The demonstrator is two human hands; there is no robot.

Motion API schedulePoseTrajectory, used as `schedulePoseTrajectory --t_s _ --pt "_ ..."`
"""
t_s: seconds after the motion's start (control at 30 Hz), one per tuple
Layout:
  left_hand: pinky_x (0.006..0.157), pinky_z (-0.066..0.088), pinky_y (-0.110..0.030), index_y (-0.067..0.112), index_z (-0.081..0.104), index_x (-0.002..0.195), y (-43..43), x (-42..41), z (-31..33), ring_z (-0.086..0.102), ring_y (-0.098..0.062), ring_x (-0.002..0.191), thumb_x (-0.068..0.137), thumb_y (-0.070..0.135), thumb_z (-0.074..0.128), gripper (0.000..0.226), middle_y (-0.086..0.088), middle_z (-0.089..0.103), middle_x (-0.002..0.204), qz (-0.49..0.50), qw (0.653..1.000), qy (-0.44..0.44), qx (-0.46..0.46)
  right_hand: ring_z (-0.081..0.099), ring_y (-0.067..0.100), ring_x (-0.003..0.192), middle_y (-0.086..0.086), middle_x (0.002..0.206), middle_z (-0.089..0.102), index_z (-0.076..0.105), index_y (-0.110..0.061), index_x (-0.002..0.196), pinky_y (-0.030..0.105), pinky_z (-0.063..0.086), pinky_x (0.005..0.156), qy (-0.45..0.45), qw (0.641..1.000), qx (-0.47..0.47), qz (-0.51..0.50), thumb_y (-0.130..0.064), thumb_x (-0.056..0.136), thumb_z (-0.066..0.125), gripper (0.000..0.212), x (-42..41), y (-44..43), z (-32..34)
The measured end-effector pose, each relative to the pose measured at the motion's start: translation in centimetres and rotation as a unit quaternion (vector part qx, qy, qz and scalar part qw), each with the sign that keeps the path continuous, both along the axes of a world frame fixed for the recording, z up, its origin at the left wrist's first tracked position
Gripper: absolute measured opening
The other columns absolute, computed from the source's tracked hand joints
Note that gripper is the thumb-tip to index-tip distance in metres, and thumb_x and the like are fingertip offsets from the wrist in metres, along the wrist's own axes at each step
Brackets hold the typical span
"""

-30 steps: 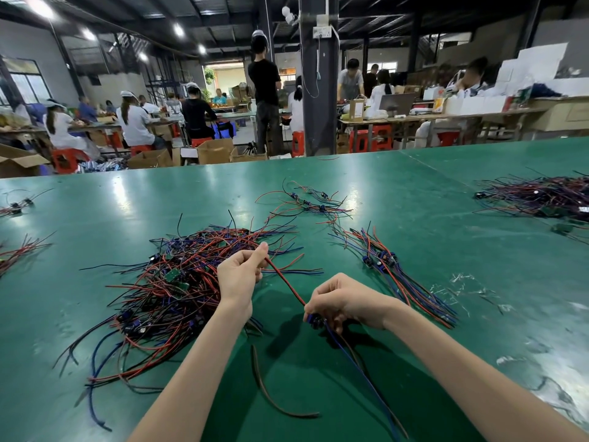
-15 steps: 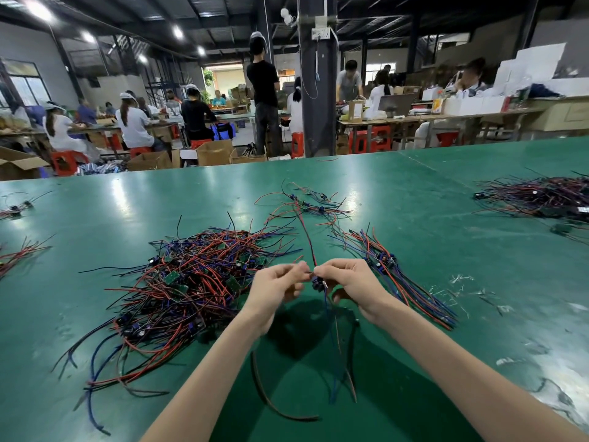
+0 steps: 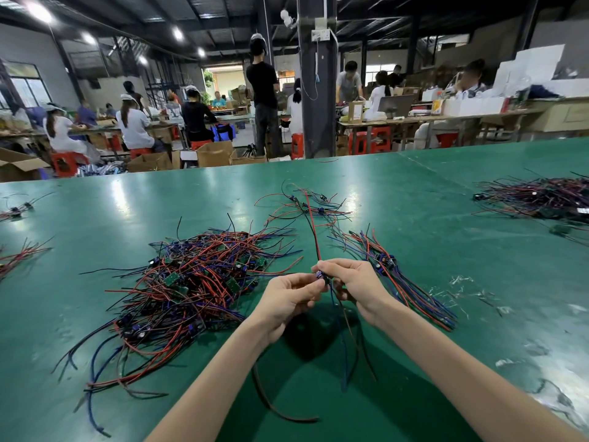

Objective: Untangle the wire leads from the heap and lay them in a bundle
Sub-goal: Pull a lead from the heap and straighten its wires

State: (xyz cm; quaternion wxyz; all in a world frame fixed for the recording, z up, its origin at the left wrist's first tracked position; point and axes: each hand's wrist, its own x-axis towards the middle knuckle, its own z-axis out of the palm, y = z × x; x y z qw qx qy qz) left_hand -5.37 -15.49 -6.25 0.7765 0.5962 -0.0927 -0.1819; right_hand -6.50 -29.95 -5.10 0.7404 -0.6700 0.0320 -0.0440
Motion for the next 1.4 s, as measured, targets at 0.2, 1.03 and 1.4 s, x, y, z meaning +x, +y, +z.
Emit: schedulePoseTrajectory --t_s 0.2,1.03,1.4 --pt "0.054 0.046 -0.013 0.006 0.066 0.09 -0.21 -0.21 -0.09 0.055 -0.003 0.055 0.08 -0.001 0.069 0.013 0.002 0.067 0.068 0.004 0.999 -0.011 0.033 0.036 0.005 0.042 0.002 0.067 0.067 0.076 -0.012 0.079 0.015 0.029 0.038 -0.005 1.0 0.012 0.011 -0.016 0.085 0.068 0.011 0.16 0.01 -0.37" --pt "0.058 0.039 -0.02 0.013 0.071 0.08 -0.03 -0.33 0.4 0.048 -0.005 0.058 0.087 0.005 0.063 0.013 0.004 0.068 0.07 0.039 0.998 -0.032 0.045 0.04 0.007 0.041 0.0 0.063 0.06 0.064 -0.008 0.087 0.017 0.029 0.035 0.0 0.999 -0.034 0.04 -0.014 0.089 0.063 0.007 -0.09 0.23 -0.41" --pt "0.065 0.043 -0.026 0.014 0.069 0.081 0.34 -0.12 0.6 0.061 -0.013 0.067 0.084 0.013 0.068 0.003 0.002 0.069 0.075 0.116 0.993 -0.018 0.027 0.043 0.004 0.034 0.001 0.063 0.066 0.064 -0.008 0.078 0.014 0.025 0.031 0.052 0.986 -0.053 0.149 -0.011 0.088 0.063 0.011 -0.69 0.56 -0.16"
